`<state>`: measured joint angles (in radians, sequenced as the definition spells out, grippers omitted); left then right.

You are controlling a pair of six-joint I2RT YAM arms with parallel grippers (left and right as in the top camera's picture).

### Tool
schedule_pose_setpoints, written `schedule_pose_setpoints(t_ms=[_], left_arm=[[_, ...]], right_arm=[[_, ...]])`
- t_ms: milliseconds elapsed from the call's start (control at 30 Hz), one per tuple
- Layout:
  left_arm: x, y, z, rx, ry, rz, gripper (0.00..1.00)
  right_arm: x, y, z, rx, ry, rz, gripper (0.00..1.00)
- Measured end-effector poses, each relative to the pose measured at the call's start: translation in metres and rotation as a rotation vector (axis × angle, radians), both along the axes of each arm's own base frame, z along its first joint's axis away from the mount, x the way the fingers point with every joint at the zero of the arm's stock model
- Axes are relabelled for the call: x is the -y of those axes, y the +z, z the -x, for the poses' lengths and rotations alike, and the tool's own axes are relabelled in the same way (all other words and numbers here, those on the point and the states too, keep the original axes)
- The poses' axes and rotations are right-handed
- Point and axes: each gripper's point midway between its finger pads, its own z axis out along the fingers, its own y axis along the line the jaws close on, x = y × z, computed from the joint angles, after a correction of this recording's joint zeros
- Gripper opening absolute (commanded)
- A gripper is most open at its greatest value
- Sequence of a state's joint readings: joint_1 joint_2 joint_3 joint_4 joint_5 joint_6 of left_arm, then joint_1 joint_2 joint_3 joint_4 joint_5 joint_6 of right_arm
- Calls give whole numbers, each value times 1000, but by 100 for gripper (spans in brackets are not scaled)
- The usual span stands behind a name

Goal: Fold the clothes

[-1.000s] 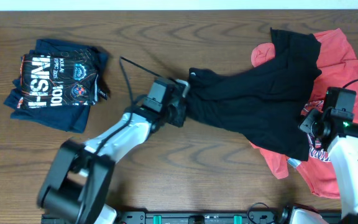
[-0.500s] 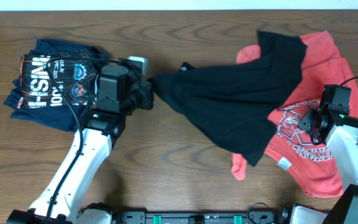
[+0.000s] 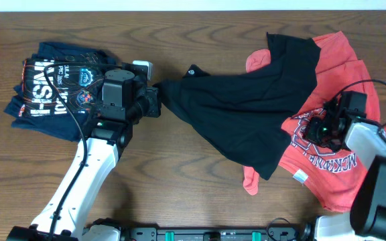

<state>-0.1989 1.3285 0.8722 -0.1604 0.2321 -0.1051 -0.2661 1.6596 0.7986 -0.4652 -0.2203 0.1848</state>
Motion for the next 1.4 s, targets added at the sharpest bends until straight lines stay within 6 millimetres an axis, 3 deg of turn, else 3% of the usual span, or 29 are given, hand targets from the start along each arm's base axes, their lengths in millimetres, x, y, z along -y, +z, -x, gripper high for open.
schedule_pose_setpoints(t_ms=[233,367,533,700,767,900,1000,1067,1133,1267,1400], left_arm=[[-1,-5,4,-25,1,-6,6],[-2,-10,8,-52,1,-11,5],[-2,-14,12,-74,0,-15,6],[-5,-16,13,-84,9,-25,6],[-8,-18,14,-92,22,-40,6],[-13,-19,14,-92,42,-58,6],[-15,-19,13,-90,50,-66,6],[-16,-19,13,-89,56,-72,6],[-17,-19,12,-88,60,-76,6],[-17,-19,12,-88,61,-76,6],[-17,-19,12,-87,61,-75,6]], right_arm=[[-3,-1,-35,118,33,-35,3],[20,-1,-41,118,-39,62,4],[106,2,-26,64,-318,258,4],[192,11,17,-66,-567,391,4],[230,31,30,-86,-667,461,4],[288,76,46,-68,-815,552,4],[309,99,50,-38,-867,554,8],[308,107,31,45,-814,477,9],[288,113,-9,179,-634,340,10],[205,114,-56,283,-261,89,10],[120,109,-77,285,43,-39,9]])
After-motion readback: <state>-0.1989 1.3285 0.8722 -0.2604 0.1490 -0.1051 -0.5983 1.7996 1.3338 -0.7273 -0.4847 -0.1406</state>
